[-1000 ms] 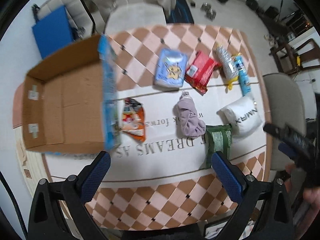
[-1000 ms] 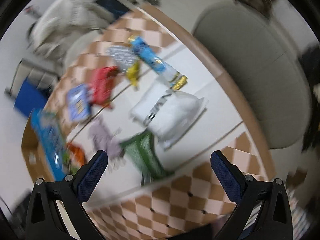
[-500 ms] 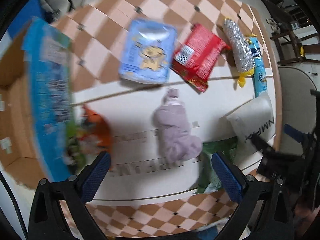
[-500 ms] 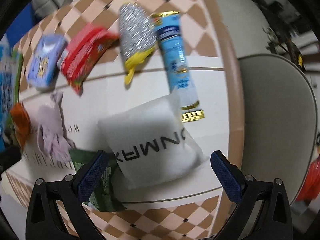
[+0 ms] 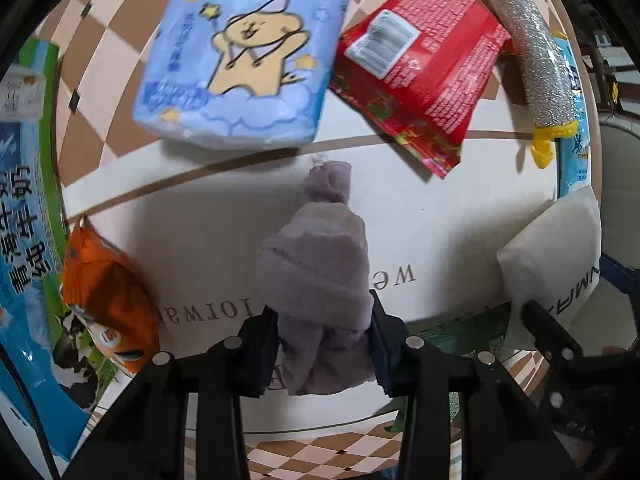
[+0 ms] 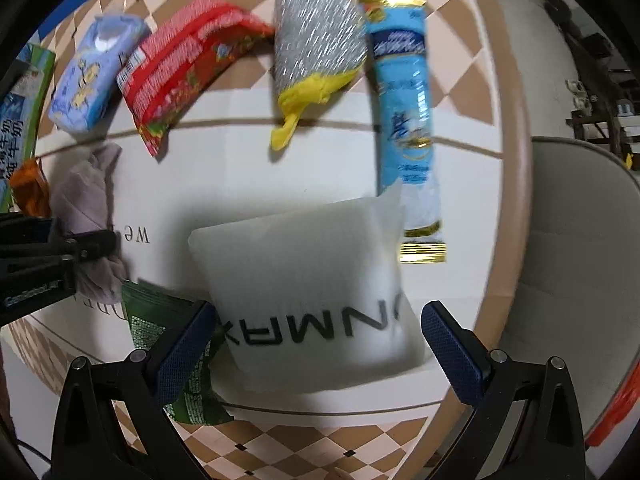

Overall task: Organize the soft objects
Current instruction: 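Grasp the lilac cloth with left tool while right tool grasps the white NMAX pack, then carry both items into the cardboard box and open both tools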

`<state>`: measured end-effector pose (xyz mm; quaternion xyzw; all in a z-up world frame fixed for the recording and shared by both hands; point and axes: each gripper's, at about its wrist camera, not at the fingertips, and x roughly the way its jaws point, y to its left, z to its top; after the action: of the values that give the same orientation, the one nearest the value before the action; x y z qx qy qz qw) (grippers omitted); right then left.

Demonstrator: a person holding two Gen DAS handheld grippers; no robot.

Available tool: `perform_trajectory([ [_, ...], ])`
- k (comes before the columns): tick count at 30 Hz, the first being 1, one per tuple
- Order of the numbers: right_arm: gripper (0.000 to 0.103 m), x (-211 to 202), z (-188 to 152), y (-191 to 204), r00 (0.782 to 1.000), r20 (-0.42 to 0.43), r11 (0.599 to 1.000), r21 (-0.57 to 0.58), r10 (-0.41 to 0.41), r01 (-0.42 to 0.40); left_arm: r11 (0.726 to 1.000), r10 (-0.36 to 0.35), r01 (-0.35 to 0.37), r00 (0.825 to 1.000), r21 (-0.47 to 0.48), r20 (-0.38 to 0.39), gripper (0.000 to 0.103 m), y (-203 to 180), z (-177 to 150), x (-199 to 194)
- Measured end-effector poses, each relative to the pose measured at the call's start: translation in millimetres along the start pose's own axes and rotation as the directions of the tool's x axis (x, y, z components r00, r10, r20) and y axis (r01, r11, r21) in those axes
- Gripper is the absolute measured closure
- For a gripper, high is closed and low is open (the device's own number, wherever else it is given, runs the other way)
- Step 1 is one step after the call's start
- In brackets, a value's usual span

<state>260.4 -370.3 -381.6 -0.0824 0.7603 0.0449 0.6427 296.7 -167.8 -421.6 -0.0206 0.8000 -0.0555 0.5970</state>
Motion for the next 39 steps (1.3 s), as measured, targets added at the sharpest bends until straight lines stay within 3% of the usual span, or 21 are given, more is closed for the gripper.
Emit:
perform_trajectory([
  [3,0.001,17,-2,0,0.999,-0.030,1.000,0.019,0.010,-0.010,0.999,0.031,-0.032,0.999,0.005,0.021,0.068,5,-9,-5],
  [5,0.015,21,-4,-3,0.999,-0.033,0.997,0.071,0.041,-0.038,0.999,0.035,-0.035,0.999,0.009,0.038,0.069,7,-15,-18],
  [8,0.027,11,-16,-7,0.998,-0.016,0.989,0.133,0.067,-0.064,0.999,0.035,-0.036,0.996,0.012,0.085,0.069,11,-29,-40],
  [15,0.031,-37,-54,-9,0.987,0.075,0.952,0.264,0.143,-0.158,1.000,0.018,-0.021,0.967,0.012,0.256,0.069,36,-85,-125],
  [17,0.031,-68,-66,7,0.977,0.127,0.949,0.245,0.172,-0.199,1.000,0.008,-0.009,0.952,0.003,0.305,0.069,55,-101,-156],
  [19,0.031,-102,-71,29,0.966,0.167,0.951,0.207,0.195,-0.228,1.000,0.010,-0.007,0.939,-0.011,0.342,0.069,70,-97,-186],
  [21,0.031,-142,-72,66,0.951,0.215,0.954,0.153,0.222,-0.257,1.000,0.017,-0.008,0.926,-0.027,0.377,0.069,94,-109,-211],
  [26,0.031,-211,-32,144,0.902,0.269,0.930,0.051,0.338,-0.364,0.995,0.047,-0.005,0.906,-0.100,0.420,0.069,167,-123,-240],
  [28,0.031,-219,-8,186,0.895,0.273,0.927,0.027,0.353,-0.374,0.991,0.060,-0.004,0.908,-0.135,0.415,0.069,199,-118,-239],
  [31,0.031,-227,21,243,0.893,0.264,0.925,0.015,0.364,-0.381,0.982,0.034,0.041,0.923,-0.185,0.382,0.069,252,-107,-233],
  [35,0.031,-216,58,309,0.909,0.233,0.931,0.036,0.345,-0.362,0.968,-0.039,0.117,0.944,-0.222,0.327,0.069,299,-70,-215],
  [39,0.031,-186,93,345,0.927,0.183,0.937,0.065,0.328,-0.344,0.957,-0.104,0.168,0.960,-0.238,0.259,0.069,338,-34,-196],
])
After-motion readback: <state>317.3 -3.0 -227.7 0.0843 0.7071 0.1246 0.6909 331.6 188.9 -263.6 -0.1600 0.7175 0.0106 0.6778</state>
